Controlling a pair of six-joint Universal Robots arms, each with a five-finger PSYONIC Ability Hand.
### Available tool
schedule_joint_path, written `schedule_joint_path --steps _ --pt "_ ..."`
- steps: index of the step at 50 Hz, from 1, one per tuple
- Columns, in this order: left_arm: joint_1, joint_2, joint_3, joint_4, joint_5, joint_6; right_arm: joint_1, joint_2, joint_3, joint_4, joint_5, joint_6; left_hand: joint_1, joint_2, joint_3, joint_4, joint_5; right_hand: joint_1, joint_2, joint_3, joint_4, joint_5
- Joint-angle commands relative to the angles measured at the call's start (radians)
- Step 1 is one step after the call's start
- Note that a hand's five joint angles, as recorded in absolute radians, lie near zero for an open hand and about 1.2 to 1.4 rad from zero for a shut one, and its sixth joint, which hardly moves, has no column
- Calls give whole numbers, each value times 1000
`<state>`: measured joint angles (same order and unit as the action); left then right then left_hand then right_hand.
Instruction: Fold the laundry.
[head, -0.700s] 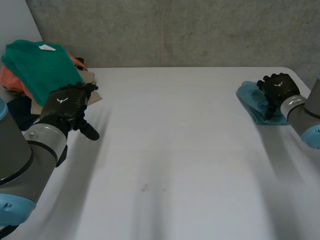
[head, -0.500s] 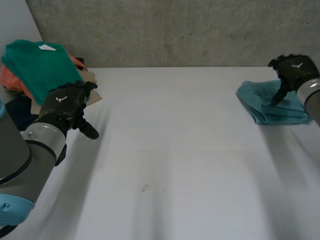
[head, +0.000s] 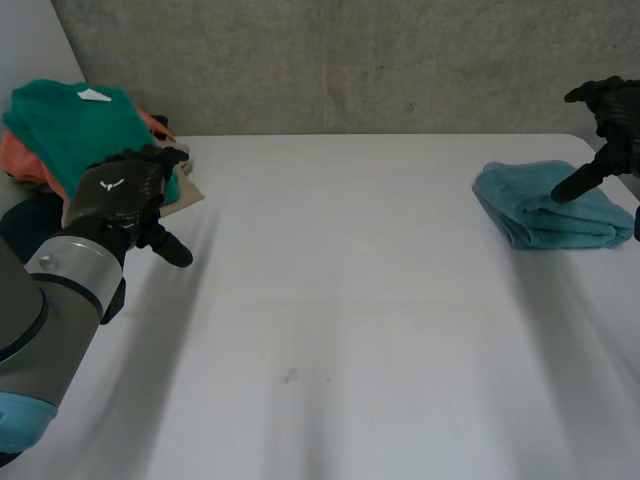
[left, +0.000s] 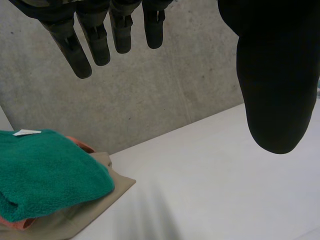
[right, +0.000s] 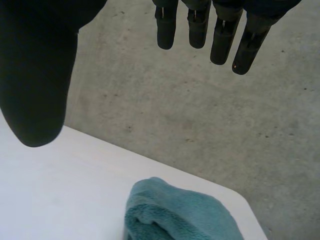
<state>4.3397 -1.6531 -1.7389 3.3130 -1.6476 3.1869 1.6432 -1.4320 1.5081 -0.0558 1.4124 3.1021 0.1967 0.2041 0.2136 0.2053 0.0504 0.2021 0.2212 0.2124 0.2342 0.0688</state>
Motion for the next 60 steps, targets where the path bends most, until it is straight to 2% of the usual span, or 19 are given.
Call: schedule_joint_path --steps 1,15,28,31,35,36,39,47,51,57,60 --pt "0 22 -4 -1 2 -2 72 10 3 -1 16 -10 -22 -30 -39 -31 -50 -28 -47 -38 -60 -69" --pt "5 35 -4 -1 23 -4 101 1 6 2 34 -42 -22 -30 -39 -31 -50 -28 -47 -38 -60 -69" --pt "52 30 9 5 26 5 104 5 9 2 16 -45 -21 -29 -38 -30 -50 -28 -47 -38 -60 -69" --pt "70 16 33 43 31 13 104 5 4 8 14 -45 -13 -20 -30 -21 -41 -28 -47 -38 -60 -69" --pt "136 -89 123 149 48 40 106 2 6 7 13 -57 -7 -14 -24 -15 -35 -28 -47 -38 -60 -69" --pt "176 -141 166 183 54 60 107 2 6 7 13 -63 -7 -14 -24 -15 -35 -28 -47 -38 -60 -69" --pt "231 -210 246 214 61 112 125 1 9 7 13 -99 -7 -14 -24 -15 -35 -28 -47 -38 -60 -69" --pt "343 -534 614 230 111 390 155 -1 15 1 13 -178 -4 -11 -21 -12 -32 -28 -47 -38 -60 -69" --pt "382 -648 726 237 121 473 156 -4 17 -1 13 -192 -4 -11 -21 -12 -32 -28 -47 -38 -60 -69" --pt "428 -754 822 276 152 488 155 -2 15 -3 13 -194 -4 -11 -21 -12 -32 -28 -47 -38 -60 -69" --pt "433 -792 848 295 195 488 153 -2 17 -3 11 -194 5 -2 -12 -4 -23 -28 -47 -38 -60 -69"
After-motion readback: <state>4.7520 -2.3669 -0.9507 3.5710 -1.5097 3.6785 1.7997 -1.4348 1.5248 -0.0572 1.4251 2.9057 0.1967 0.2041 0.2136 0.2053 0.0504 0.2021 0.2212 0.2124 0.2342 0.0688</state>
